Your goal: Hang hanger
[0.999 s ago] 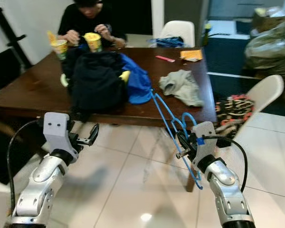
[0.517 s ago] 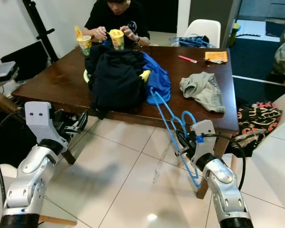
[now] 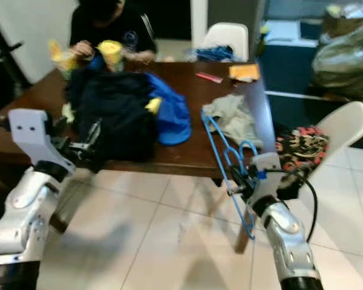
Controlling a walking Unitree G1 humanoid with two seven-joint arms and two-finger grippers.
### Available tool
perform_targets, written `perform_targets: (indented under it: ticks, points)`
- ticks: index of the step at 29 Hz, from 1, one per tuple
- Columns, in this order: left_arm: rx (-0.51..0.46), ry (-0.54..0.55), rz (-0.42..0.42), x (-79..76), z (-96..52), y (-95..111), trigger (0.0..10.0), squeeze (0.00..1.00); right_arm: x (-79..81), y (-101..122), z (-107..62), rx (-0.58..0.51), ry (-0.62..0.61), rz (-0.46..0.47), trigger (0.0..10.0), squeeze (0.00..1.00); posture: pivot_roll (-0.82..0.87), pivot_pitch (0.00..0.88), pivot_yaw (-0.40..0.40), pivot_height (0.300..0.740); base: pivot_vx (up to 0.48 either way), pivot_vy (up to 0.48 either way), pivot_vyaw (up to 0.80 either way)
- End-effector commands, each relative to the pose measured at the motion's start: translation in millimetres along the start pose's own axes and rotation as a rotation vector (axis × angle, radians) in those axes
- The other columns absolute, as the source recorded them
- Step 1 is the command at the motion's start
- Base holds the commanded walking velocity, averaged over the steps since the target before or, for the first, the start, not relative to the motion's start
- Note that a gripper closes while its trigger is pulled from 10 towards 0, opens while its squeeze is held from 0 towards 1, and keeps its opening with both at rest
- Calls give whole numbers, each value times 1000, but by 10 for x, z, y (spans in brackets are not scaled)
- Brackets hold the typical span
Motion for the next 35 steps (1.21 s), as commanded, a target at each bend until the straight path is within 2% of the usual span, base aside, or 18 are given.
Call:
perform_targets:
  ticks: [1, 5, 11, 14, 16, 18, 20, 23, 24, 26, 29, 35]
  points:
    - [1, -19, -4, -42, -6, 12, 10000, 0, -35, -39, -23, 16, -16, 27, 10000, 0, -21, 41, 59, 740, 450, 0, -781]
    - [1, -19, -7, -51, -6, 19, 10000, 0, -42, -31, -27, 9, -19, 37, 10000, 0, -23, 42, 57, 740, 450, 0, -783]
    - [-3, 22, -10, -56, -29, 26, 10000, 0, -54, -11, -48, -2, -22, 42, 10000, 0, -24, 46, 56, 740, 447, 0, 0]
    - [0, 89, 11, 11, -62, 28, 10000, 0, -54, -12, -55, -2, -21, 43, 10000, 0, -27, 48, 57, 740, 441, 0, 0]
    - [0, 89, 11, 11, -62, 28, 10000, 0, -54, -12, -55, -2, -21, 43, 10000, 0, -27, 48, 57, 740, 439, 0, 0]
    - [25, 242, 51, 207, -143, 12, 10000, 0, -56, -16, -63, -1, -21, 46, 10000, 0, -25, 50, 59, 740, 167, 0, 0]
    - [25, 242, 51, 207, -143, 12, 10000, 0, -56, -16, -63, -1, -21, 46, 10000, 0, -25, 50, 59, 740, 0, 0, 0]
    - [45, 584, 93, 642, -444, 68, 10000, 0, -67, -22, -70, 3, -21, 52, 10000, 0, -21, 50, 57, 740, 0, 0, 0]
    - [45, 584, 93, 642, -444, 68, 10000, 0, -67, -22, -70, 3, -21, 52, 10000, 0, -21, 50, 57, 740, 0, 0, 0]
    - [33, 675, 109, 779, -552, 138, 10000, 0, -57, -13, -71, -2, -9, 40, 10000, 0, -14, 50, 52, 740, 0, 0, 0]
    - [28, 707, 118, 849, -590, 178, 10000, 0, -40, -8, -70, -3, 7, 22, 10000, 0, -9, 49, 47, 740, 0, 0, 267]
    - [33, 742, 127, 902, -630, 213, 10000, 0, -27, -13, -63, 3, 23, 22, 10000, 0, -6, 45, 44, 740, 0, 0, 800]
Point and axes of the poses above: a point about 5 cm out from each wrist's last joint towards the gripper, its own z axis pointing out of the wrist towards the gripper, its own y axis along the axis of the wrist's last joint, x = y × z, the point moved 4 cm from there along z, pointing out of the wrist towards the gripper, and after that the axes turned 2 degrees about -z, right-handed, at the moved point
